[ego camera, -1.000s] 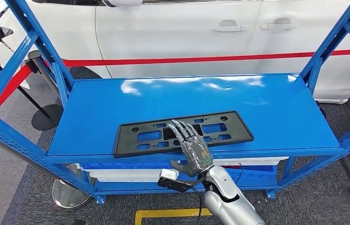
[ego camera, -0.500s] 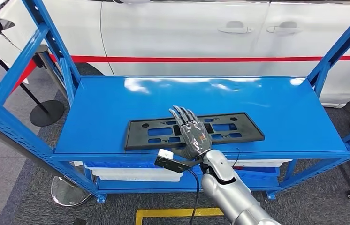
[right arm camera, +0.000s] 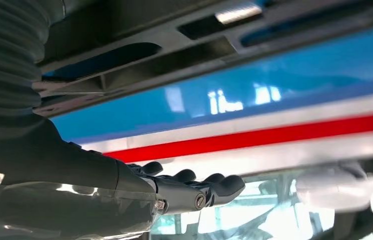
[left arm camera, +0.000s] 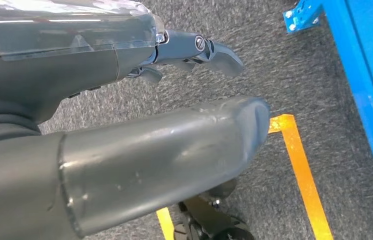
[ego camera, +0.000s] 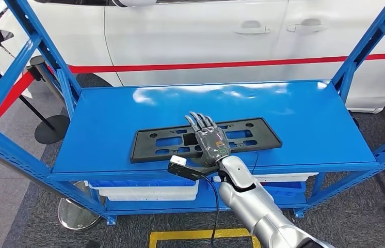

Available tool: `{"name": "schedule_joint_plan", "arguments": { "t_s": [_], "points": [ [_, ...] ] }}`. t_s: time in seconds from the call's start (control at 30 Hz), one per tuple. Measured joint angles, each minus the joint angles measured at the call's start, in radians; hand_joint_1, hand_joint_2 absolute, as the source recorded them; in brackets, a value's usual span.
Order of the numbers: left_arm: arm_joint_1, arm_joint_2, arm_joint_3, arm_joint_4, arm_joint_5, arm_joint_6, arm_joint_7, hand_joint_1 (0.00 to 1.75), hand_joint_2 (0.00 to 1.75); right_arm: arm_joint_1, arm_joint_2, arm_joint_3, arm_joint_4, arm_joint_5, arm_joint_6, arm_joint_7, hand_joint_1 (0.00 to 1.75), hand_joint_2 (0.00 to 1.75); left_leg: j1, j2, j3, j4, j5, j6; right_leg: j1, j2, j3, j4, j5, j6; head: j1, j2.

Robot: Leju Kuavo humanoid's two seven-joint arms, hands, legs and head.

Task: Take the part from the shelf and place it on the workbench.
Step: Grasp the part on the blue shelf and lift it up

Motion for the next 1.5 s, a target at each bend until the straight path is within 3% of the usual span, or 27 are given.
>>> {"name": "schedule_joint_plan", "arguments": {
  "t_s": [0.07,0.1,0.13,0.2,0.27,0.33,0.37,0.43,0.53,0.57,0.6,0.63,0.7,0.77,0.83,0.93,1.03,1.07,1.1,1.13,1.2,1.27,1.4,1.47,1.5],
  "points": [
    [-0.002,0.0,-0.002,0.0,-0.003,-0.001,0.004,0.0,0.0,-0.019,0.004,0.012,0.055,0.063,0.024,0.03,0.0,1.75,0.001,0.0,-0.054,0.107,-0.034,-0.006,0.001,-0.001,0.001,0.002,-0.002,-0.002,-0.003,0.0],
    [-0.002,0.0,-0.003,0.0,-0.004,-0.002,0.005,0.0,0.0,-0.026,0.004,0.019,0.077,0.088,0.033,0.042,0.0,1.75,0.003,0.0,-0.06,0.114,-0.024,-0.008,0.001,-0.001,0.001,0.004,-0.003,-0.001,-0.003,0.0],
    [-0.002,0.0,-0.005,0.0,-0.004,-0.002,0.005,0.0,0.0,-0.035,0.005,0.027,0.098,0.107,0.041,0.052,0.0,1.75,0.004,0.001,-0.046,0.083,0.004,-0.009,0.001,0.0,0.002,0.007,-0.006,0.0,-0.003,0.0],
    [-0.005,0.001,-0.007,0.0,-0.004,-0.003,0.006,0.0,0.0,-0.059,0.008,0.037,0.132,0.127,0.051,0.068,0.04,1.75,0.007,0.002,0.017,-0.047,0.069,-0.009,0.0,0.003,0.003,0.018,-0.015,0.008,-0.005,0.0],
    [-0.01,0.001,-0.008,0.0,-0.004,-0.003,0.006,0.0,0.0,-0.083,0.009,0.042,0.164,0.134,0.061,0.083,0.83,1.75,0.006,0.001,0.056,-0.129,0.09,-0.001,0.002,0.004,0.0,0.029,-0.022,0.019,-0.006,0.0],
    [-0.013,0.001,-0.011,0.0,-0.004,-0.003,0.005,0.0,0.0,-0.101,0.008,0.042,0.191,0.134,0.071,0.095,1.61,1.75,0.004,0.0,0.059,-0.136,0.086,0.012,0.005,0.005,-0.002,0.031,-0.022,0.027,-0.004,0.0],
    [-0.013,0.0,-0.012,0.0,-0.004,-0.003,0.005,0.0,0.0,-0.107,0.008,0.042,0.203,0.134,0.077,0.1,1.65,1.75,0.005,0.0,0.06,-0.137,0.088,0.018,0.005,0.005,-0.001,0.031,-0.023,0.031,-0.003,0.0],
    [-0.014,-0.001,-0.015,0.0,-0.005,-0.003,0.004,0.0,0.0,-0.117,0.001,0.042,0.223,0.133,0.088,0.11,1.64,1.75,0.008,0.002,0.06,-0.142,0.093,0.029,0.003,0.005,-0.015,0.064,-0.048,0.042,0.0,0.0],
    [-0.015,-0.001,-0.018,0.0,-0.005,-0.003,0.003,0.0,0.0,-0.126,-0.016,0.041,0.25,0.133,0.102,0.12,1.66,1.75,0.008,0.002,0.055,-0.143,0.096,0.039,-0.003,0.004,-0.102,0.241,-0.137,0.055,0.006,0.0],
    [-0.015,-0.001,-0.018,0.0,-0.005,-0.003,0.003,0.0,0.0,-0.126,-0.022,0.041,0.256,0.133,0.104,0.122,1.67,1.75,0.008,0.002,0.054,-0.143,0.096,0.04,-0.003,0.004,-0.128,0.292,-0.152,0.057,0.007,0.0],
    [-0.015,-0.001,-0.019,0.0,-0.006,-0.003,0.002,0.0,0.0,-0.127,-0.027,0.04,0.262,0.134,0.105,0.123,1.68,1.75,0.007,0.001,0.054,-0.143,0.096,0.04,-0.004,0.004,-0.137,0.309,-0.147,0.056,0.007,0.0],
    [-0.015,-0.001,-0.019,0.0,-0.008,-0.003,0.002,0.0,0.0,-0.129,-0.032,0.04,0.265,0.135,0.105,0.124,1.69,1.75,0.006,0.0,0.055,-0.143,0.096,0.04,-0.003,0.004,-0.127,0.286,-0.123,0.053,0.007,0.0],
    [-0.016,-0.002,-0.02,0.0,-0.012,-0.003,0.002,0.0,0.0,-0.134,-0.04,0.039,0.27,0.136,0.104,0.125,1.7,1.75,0.004,-0.002,0.059,-0.143,0.096,0.04,0.003,0.003,-0.06,0.15,-0.055,0.036,0.007,0.0],
    [-0.016,-0.007,-0.021,0.0,-0.014,-0.002,0.002,0.0,0.0,-0.137,-0.046,0.036,0.271,0.135,0.102,0.125,1.71,1.75,0.003,-0.004,0.061,-0.144,0.097,0.033,0.013,0.0,-0.008,0.042,-0.019,0.018,0.006,0.0],
    [-0.016,-0.01,-0.021,0.0,-0.015,-0.002,0.002,0.0,0.0,-0.139,-0.052,0.031,0.273,0.131,0.098,0.122,1.71,1.75,0.006,-0.005,0.061,-0.148,0.1,0.021,0.019,-0.002,0.0,0.02,-0.016,0.009,0.008,0.0],
    [-0.017,-0.01,-0.021,0.0,-0.016,-0.001,0.002,0.0,0.0,-0.138,-0.058,0.02,0.274,0.124,0.093,0.117,1.71,1.75,0.004,-0.003,0.056,-0.132,0.085,0.006,0.009,-0.002,0.012,-0.007,0.002,0.001,0.009,0.0],
    [-0.016,-0.009,-0.021,0.0,-0.016,0.0,0.002,0.0,0.0,-0.137,-0.062,0.014,0.276,0.123,0.092,0.117,1.71,1.75,0.006,0.0,-0.013,0.028,-0.006,-0.004,0.004,-0.005,0.016,-0.018,0.01,-0.002,0.006,0.0],
    [-0.015,-0.008,-0.021,0.0,-0.016,0.0,0.002,0.0,0.0,-0.136,-0.063,0.013,0.276,0.122,0.092,0.117,1.71,1.75,0.006,0.0,-0.038,0.085,-0.028,-0.007,0.004,-0.005,0.015,-0.017,0.01,-0.002,0.006,0.0],
    [-0.015,-0.008,-0.021,0.0,-0.016,0.0,0.002,0.0,0.0,-0.135,-0.064,0.013,0.277,0.122,0.092,0.117,1.71,1.75,0.007,0.0,-0.05,0.112,-0.032,-0.009,0.004,-0.004,0.014,-0.016,0.009,-0.002,0.006,0.0],
    [-0.014,-0.008,-0.021,0.0,-0.016,0.0,0.002,0.0,0.0,-0.135,-0.065,0.012,0.278,0.122,0.092,0.117,1.71,1.75,0.007,0.0,-0.043,0.101,-0.016,-0.011,0.003,-0.004,0.015,-0.013,0.007,0.0,0.006,0.0],
    [-0.015,-0.007,-0.021,0.0,-0.016,0.0,0.002,0.0,0.0,-0.136,-0.066,0.011,0.278,0.122,0.092,0.117,1.71,1.75,0.009,0.001,0.019,-0.021,0.047,-0.012,0.0,-0.003,0.015,-0.003,0.001,0.007,0.006,0.0],
    [-0.016,-0.006,-0.021,0.0,-0.016,0.0,0.002,0.0,0.0,-0.137,-0.067,0.009,0.278,0.121,0.091,0.117,1.71,1.75,0.007,0.001,0.075,-0.13,0.081,-0.005,0.003,0.0,0.012,0.01,-0.007,0.017,0.006,0.0],
    [-0.017,-0.006,-0.021,0.0,-0.016,0.0,0.002,0.0,0.0,-0.138,-0.074,0.004,0.279,0.12,0.09,0.119,1.71,1.75,0.003,0.002,0.085,-0.155,0.085,0.024,0.004,0.006,0.007,0.016,-0.01,0.036,0.006,0.0],
    [-0.018,-0.007,-0.021,0.0,-0.016,0.0,0.002,0.0,0.0,-0.138,-0.078,0.003,0.28,0.12,0.09,0.12,1.71,1.75,0.006,0.006,0.085,-0.161,0.091,0.036,0.0,0.006,-0.014,0.064,-0.044,0.046,0.01,0.0],
    [-0.018,-0.007,-0.021,0.0,-0.016,0.0,0.002,0.0,0.0,-0.138,-0.08,0.003,0.28,0.12,0.09,0.12,1.71,1.75,0.006,0.008,0.083,-0.162,0.093,0.04,-0.002,0.005,-0.04,0.119,-0.076,0.052,0.012,0.0]
  ]
}}
